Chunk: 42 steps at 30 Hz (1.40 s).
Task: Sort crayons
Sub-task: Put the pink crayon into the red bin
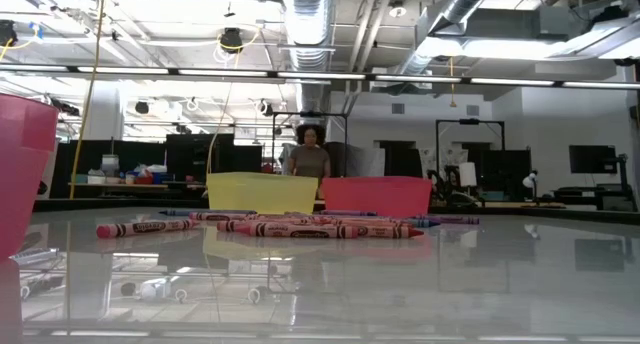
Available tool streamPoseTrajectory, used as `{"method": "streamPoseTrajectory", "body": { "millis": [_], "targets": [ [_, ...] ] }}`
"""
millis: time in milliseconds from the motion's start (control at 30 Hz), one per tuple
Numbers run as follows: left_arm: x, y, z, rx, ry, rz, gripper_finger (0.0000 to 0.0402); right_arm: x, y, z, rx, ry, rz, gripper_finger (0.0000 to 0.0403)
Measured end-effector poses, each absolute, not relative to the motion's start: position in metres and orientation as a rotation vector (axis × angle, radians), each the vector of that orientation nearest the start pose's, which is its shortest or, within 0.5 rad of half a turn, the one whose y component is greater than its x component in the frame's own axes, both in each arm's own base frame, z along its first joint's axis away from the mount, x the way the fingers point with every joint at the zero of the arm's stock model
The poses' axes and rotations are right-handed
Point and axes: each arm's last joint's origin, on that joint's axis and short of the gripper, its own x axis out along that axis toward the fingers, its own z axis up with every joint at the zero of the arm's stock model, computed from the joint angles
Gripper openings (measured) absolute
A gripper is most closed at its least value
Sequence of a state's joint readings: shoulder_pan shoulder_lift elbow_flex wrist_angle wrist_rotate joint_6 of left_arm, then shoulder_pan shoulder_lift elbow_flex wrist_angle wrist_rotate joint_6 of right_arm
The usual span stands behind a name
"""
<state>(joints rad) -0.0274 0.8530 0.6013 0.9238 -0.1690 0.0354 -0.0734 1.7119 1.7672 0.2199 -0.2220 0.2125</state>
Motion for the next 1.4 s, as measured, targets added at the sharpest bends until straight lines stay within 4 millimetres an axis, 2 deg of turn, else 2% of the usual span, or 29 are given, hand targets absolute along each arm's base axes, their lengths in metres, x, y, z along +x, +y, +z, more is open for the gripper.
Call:
{"method": "streamPoseTrajectory", "body": {
  "millis": [367,667,800,1000,1233,1400],
  "targets": [
    [0.176,0.000,0.357,-0.046,-0.644,0.131,0.0009,0.390,-0.022,0.465,0.167,-0.257,0.196,0.0210],
    [0.194,-0.001,0.347,-0.059,-0.595,0.124,0.0009,0.392,-0.023,0.463,0.160,-0.260,0.163,0.0210],
    [0.195,-0.001,0.347,-0.061,-0.615,0.123,0.0009,0.394,-0.023,0.461,0.163,-0.245,0.161,0.0202],
    [0.193,-0.001,0.349,-0.064,-0.626,0.128,0.0009,0.394,-0.025,0.459,0.166,-0.223,0.153,0.0144],
    [0.193,-0.001,0.348,-0.071,-0.623,0.129,0.0010,0.394,-0.027,0.458,0.156,-0.221,0.144,0.0018],
    [0.193,-0.001,0.348,-0.071,-0.613,0.137,0.0010,0.394,-0.029,0.458,0.152,-0.218,0.112,0.0010]
  ]
}}
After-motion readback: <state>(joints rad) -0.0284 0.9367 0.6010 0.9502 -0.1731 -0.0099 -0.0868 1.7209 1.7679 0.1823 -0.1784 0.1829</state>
